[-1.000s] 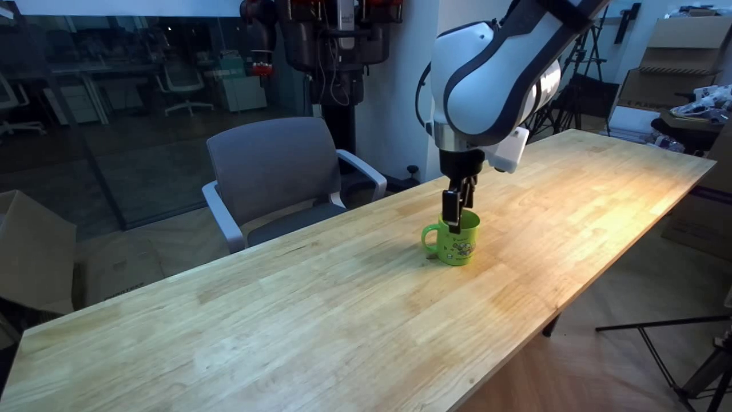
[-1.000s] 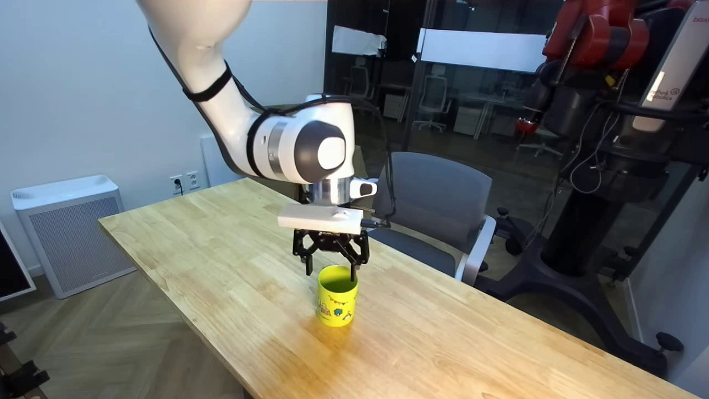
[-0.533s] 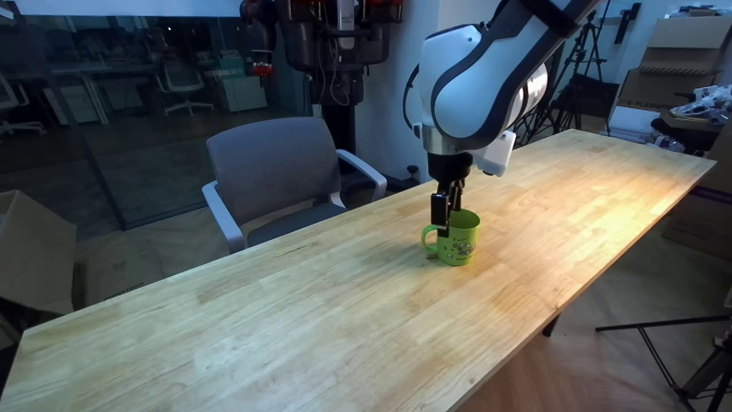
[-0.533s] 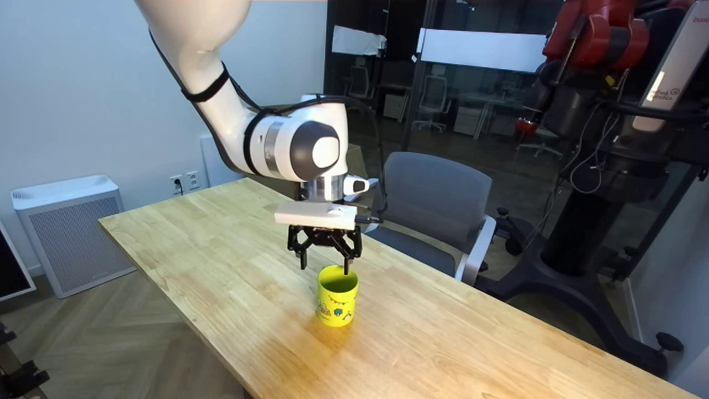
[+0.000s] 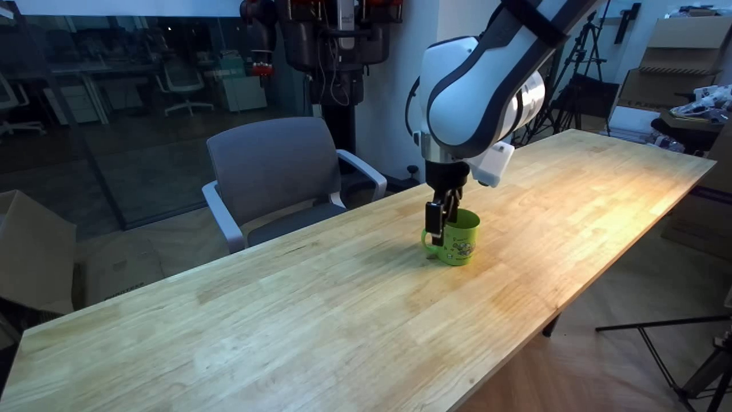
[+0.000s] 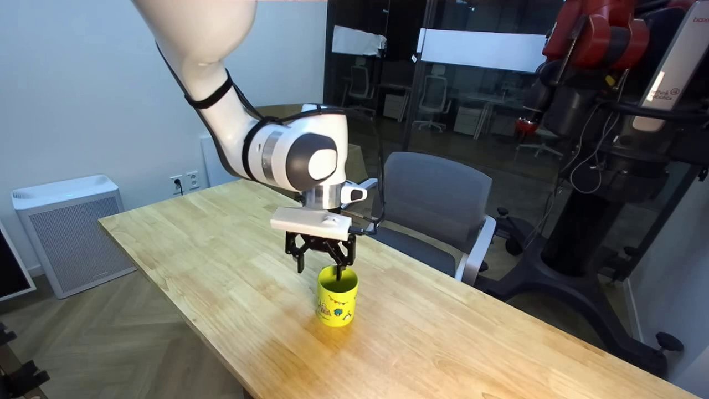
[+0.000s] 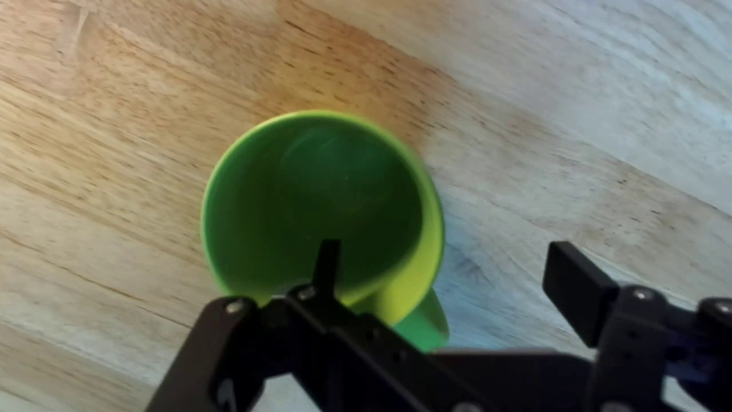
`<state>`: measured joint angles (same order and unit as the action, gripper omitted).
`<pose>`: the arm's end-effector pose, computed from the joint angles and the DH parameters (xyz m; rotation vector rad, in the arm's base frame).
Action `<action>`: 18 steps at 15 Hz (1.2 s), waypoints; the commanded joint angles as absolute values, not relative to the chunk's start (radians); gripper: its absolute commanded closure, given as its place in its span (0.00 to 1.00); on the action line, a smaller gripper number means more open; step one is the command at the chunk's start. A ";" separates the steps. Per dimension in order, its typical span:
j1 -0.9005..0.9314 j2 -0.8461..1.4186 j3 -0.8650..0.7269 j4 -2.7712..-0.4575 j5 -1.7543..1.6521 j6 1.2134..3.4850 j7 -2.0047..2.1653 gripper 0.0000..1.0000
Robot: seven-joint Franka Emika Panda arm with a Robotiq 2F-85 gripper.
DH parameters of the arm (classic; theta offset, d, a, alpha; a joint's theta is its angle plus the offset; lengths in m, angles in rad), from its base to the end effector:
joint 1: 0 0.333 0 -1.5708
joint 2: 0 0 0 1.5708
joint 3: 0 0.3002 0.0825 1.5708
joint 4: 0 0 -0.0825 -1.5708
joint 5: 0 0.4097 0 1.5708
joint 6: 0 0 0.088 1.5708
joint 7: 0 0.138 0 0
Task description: Move the cup away from you
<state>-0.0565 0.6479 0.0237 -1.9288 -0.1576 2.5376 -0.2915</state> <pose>0.6183 -0.0206 0.0795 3.0182 0.5893 -0.0758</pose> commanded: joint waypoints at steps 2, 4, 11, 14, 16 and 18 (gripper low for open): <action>-0.077 0.688 0.028 -1.895 -0.147 2.547 -0.303 0.47; -0.074 0.691 0.024 -1.896 -0.154 2.549 -0.297 0.61; -0.059 0.677 0.013 -1.894 -0.163 2.531 -0.278 1.00; -0.051 0.680 0.014 -1.867 -0.167 2.483 -0.283 0.98; -0.041 0.677 0.015 -1.841 -0.172 2.449 -0.284 0.98; -0.030 0.672 0.019 -1.812 -0.176 2.420 -0.288 0.98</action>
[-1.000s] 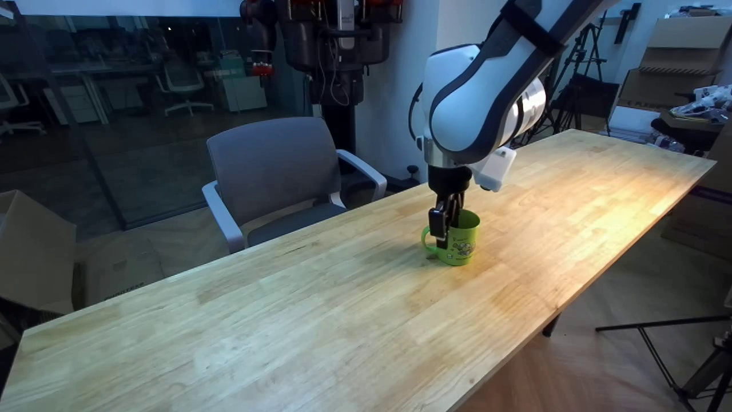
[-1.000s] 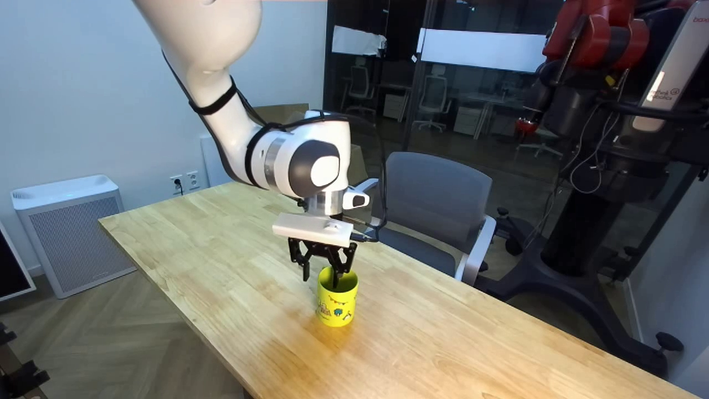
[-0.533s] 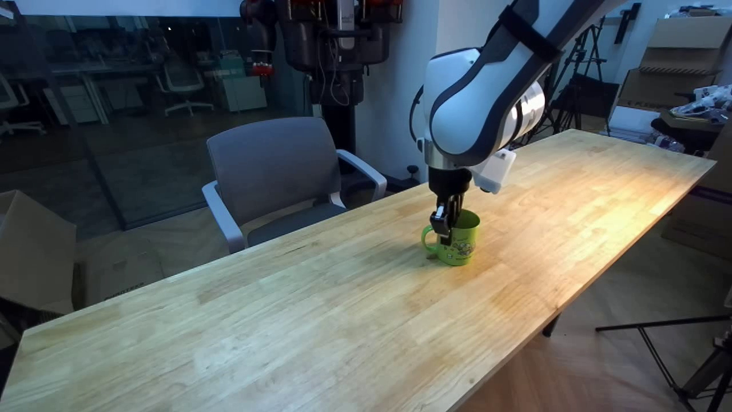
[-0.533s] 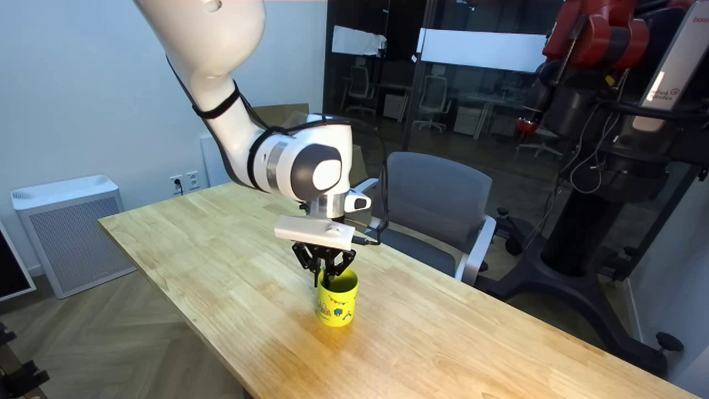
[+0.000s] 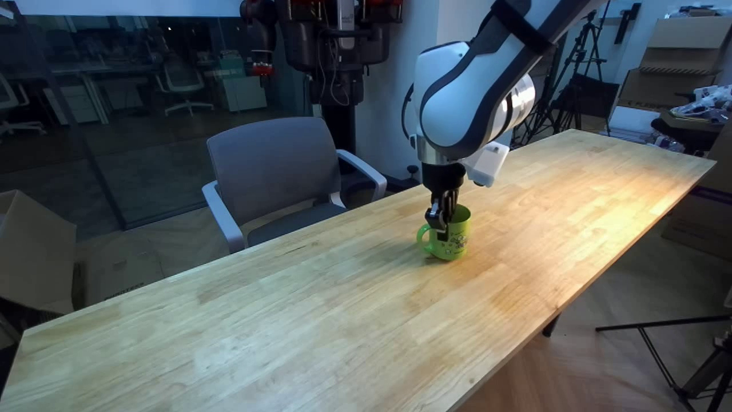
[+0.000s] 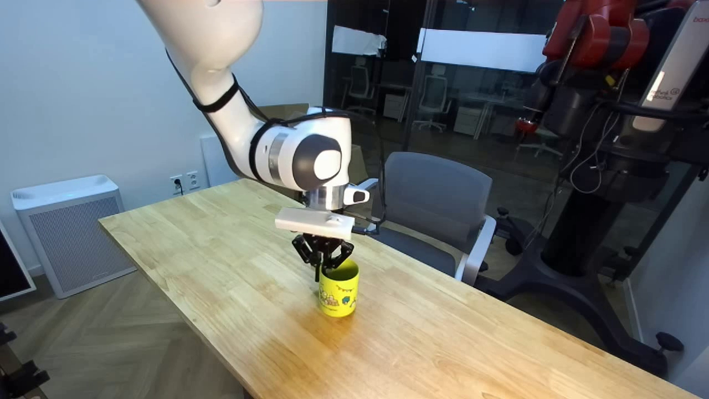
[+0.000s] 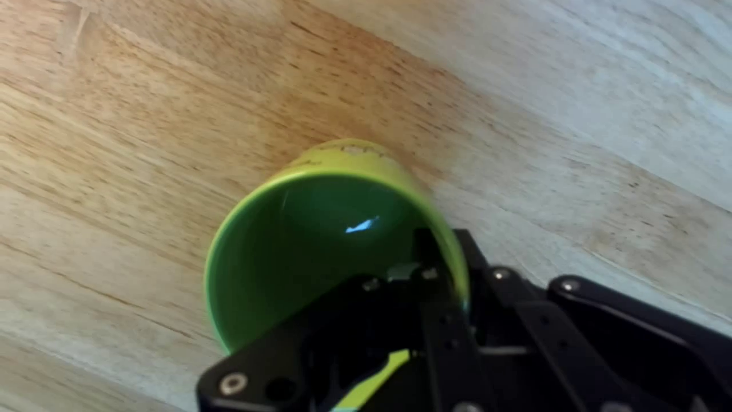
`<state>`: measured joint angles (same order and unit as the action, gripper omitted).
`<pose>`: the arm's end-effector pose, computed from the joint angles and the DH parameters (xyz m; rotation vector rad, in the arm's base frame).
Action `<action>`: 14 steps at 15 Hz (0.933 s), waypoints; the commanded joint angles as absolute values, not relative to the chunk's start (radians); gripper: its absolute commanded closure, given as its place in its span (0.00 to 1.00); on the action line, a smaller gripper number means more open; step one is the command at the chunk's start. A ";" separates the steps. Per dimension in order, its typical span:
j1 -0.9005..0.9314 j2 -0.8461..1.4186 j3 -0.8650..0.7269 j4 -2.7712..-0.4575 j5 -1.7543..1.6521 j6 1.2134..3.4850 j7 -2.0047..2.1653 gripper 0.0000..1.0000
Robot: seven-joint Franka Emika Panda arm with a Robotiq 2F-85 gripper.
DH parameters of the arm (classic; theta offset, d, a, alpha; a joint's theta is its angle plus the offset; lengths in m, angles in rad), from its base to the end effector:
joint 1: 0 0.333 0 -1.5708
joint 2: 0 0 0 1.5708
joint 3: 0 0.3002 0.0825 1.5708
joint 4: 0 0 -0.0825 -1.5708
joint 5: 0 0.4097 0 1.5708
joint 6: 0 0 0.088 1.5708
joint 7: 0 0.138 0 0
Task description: Move the cup away from you
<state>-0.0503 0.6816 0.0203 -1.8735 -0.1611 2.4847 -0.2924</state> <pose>0.6266 -0.0207 0.0749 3.0124 0.5940 -0.1253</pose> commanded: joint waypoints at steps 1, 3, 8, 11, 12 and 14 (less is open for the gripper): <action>-0.019 0.671 0.017 -1.792 -0.183 2.405 -0.285 0.98; -0.002 0.678 0.015 -1.748 -0.200 2.385 -0.283 0.98; 0.005 0.715 0.050 -1.635 -0.163 2.366 -0.299 0.98; -0.018 0.747 0.088 -1.579 -0.114 2.357 -0.337 0.98; -0.024 0.760 0.098 -1.563 -0.097 2.350 -0.349 0.98; -0.032 0.789 0.113 -1.522 -0.074 2.315 -0.376 0.98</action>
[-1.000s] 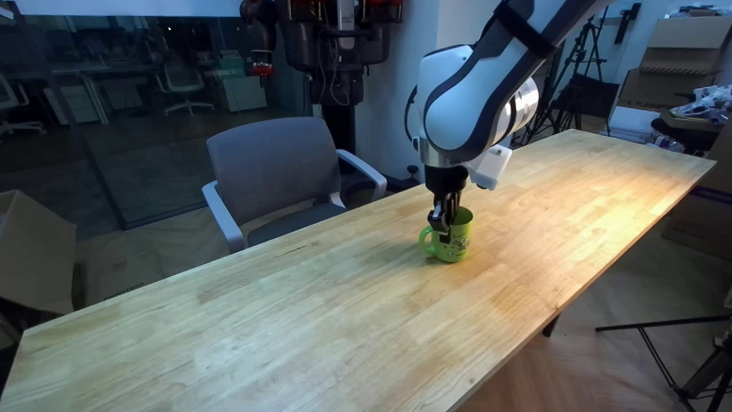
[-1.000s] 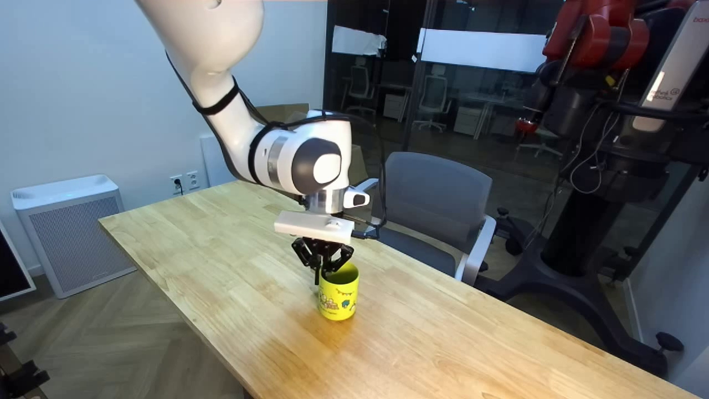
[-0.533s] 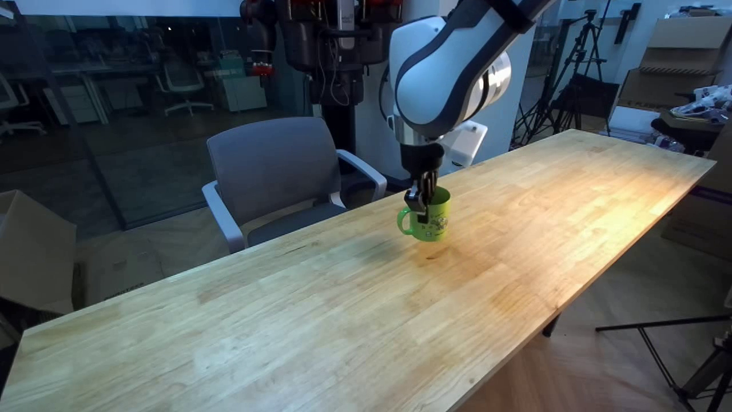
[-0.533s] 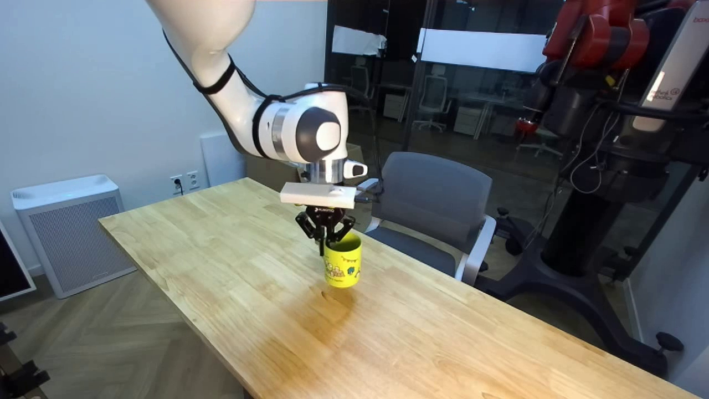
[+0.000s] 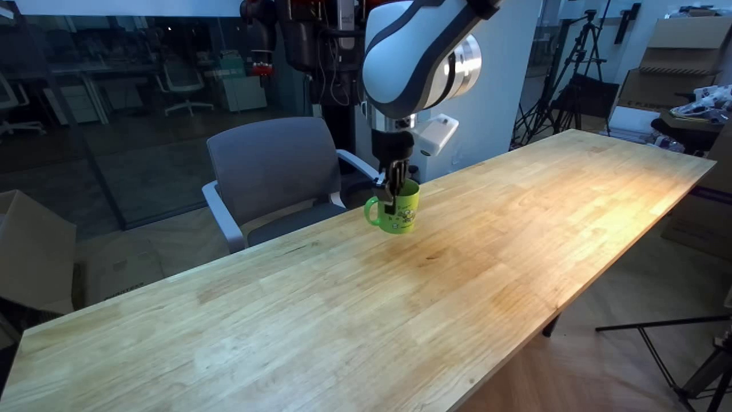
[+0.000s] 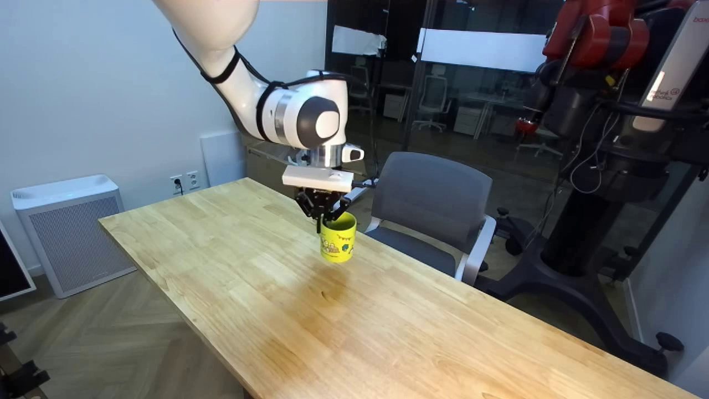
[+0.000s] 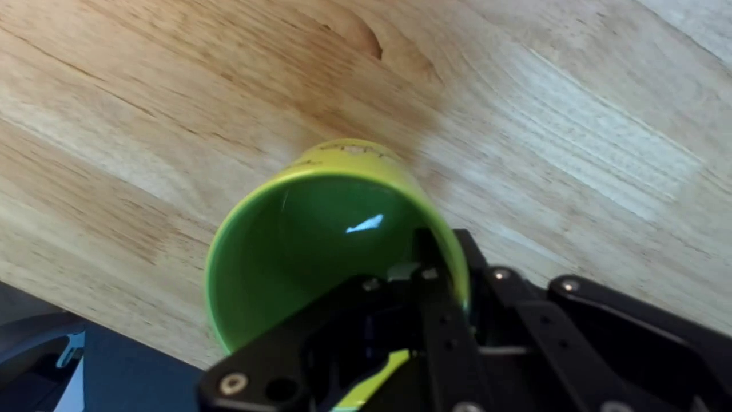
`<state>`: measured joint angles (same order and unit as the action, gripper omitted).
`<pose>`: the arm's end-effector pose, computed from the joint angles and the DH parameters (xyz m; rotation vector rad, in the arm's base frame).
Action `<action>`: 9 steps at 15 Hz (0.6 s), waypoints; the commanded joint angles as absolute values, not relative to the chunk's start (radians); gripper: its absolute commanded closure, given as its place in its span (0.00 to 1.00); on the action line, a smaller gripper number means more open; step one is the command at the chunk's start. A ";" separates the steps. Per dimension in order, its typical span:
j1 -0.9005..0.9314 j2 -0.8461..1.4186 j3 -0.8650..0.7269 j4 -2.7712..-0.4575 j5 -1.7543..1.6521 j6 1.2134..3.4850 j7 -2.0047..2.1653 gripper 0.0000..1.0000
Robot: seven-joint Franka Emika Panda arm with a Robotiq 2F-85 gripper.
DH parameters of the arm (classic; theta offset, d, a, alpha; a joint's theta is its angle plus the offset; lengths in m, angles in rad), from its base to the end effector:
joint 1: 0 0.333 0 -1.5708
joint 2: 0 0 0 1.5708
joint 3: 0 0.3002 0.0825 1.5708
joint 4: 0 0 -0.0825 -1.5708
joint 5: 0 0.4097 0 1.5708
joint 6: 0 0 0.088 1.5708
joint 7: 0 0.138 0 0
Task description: Move the cup away from you
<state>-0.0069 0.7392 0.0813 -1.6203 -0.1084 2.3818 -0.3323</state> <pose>0.7006 0.0450 0.1322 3.0341 0.7145 0.0356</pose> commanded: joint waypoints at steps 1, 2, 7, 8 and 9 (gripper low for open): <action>-0.035 0.806 0.120 -1.498 -0.062 2.284 -0.389 0.98; -0.032 0.822 0.120 -1.475 -0.059 2.243 -0.392 0.98; 0.004 0.905 0.091 -1.353 -0.087 2.078 -0.362 0.98; 0.011 0.920 0.085 -1.331 -0.094 2.060 -0.357 0.98; 0.015 0.934 0.082 -1.312 -0.099 2.048 -0.355 0.98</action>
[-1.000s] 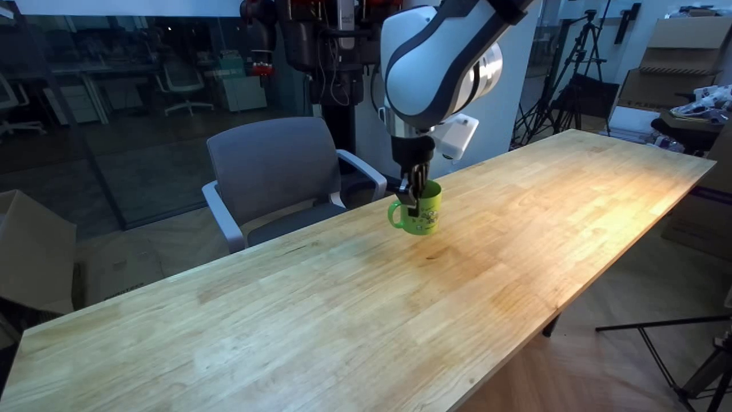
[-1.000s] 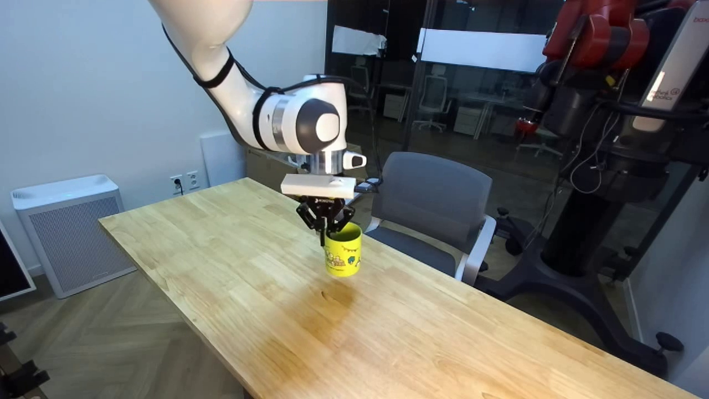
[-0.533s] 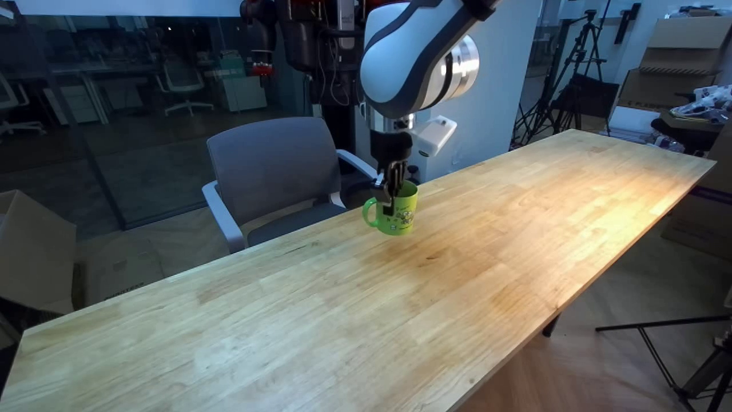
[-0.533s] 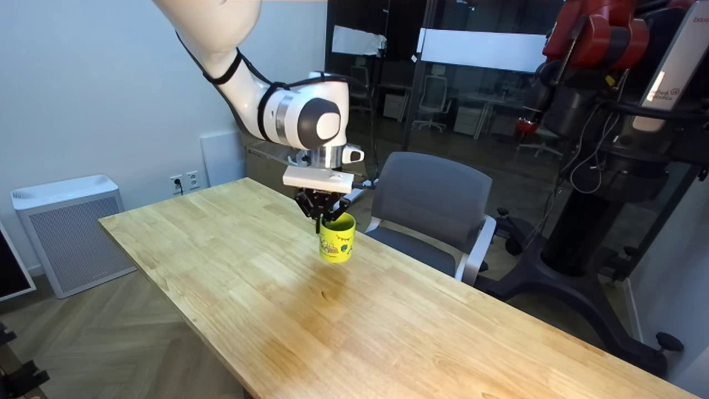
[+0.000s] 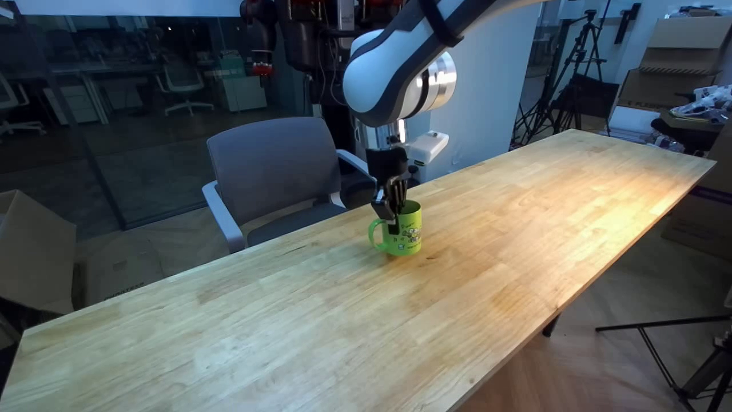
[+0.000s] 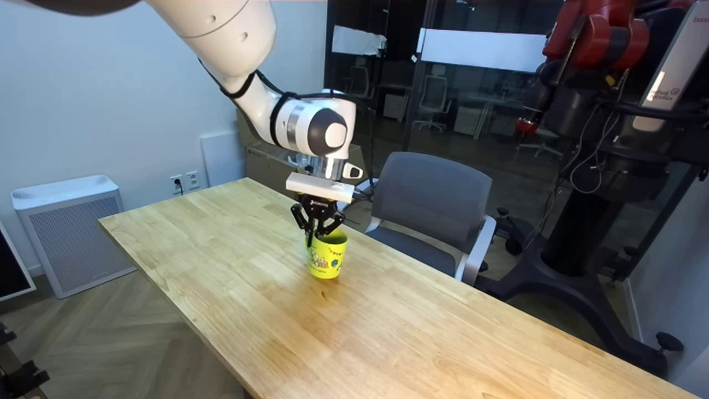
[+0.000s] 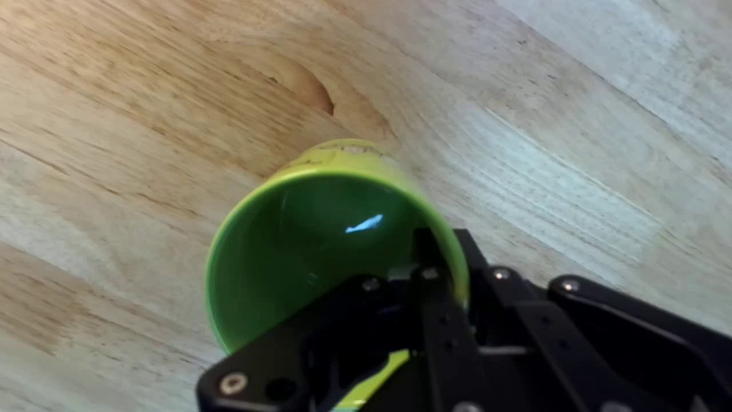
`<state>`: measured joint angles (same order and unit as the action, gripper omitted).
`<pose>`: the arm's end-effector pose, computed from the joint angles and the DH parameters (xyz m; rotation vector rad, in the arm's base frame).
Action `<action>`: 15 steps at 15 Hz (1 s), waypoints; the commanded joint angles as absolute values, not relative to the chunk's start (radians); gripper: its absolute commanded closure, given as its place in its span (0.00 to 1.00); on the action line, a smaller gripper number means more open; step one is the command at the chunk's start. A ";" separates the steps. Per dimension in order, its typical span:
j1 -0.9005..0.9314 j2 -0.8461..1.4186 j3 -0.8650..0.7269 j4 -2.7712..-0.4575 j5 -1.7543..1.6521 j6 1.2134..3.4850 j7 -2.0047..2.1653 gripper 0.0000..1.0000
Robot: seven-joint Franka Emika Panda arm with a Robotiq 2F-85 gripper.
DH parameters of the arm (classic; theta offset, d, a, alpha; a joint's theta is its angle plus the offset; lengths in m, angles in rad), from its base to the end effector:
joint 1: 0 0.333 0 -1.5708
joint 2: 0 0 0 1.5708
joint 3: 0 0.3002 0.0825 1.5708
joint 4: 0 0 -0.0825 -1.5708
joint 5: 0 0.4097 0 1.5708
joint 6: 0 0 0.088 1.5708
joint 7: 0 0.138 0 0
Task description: Move the cup away from you
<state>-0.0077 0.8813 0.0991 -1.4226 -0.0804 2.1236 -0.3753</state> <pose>0.7045 0.0514 0.0980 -2.9999 -0.7434 0.2660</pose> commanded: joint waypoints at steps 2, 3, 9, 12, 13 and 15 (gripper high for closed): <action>0.026 0.955 0.073 -1.284 -0.112 2.050 -0.349 0.98; 0.031 0.963 0.069 -1.276 -0.122 2.064 -0.349 0.98; 0.053 0.983 0.049 -1.261 -0.169 2.169 -0.334 0.98; 0.044 0.987 0.055 -1.260 -0.161 2.190 -0.342 0.98; 0.042 0.988 0.057 -1.261 -0.158 2.192 -0.344 0.98; 0.041 0.988 0.056 -1.263 -0.158 2.199 -0.345 0.98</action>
<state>0.0377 0.9729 0.0613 -1.3066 -0.1548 2.2039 -0.3686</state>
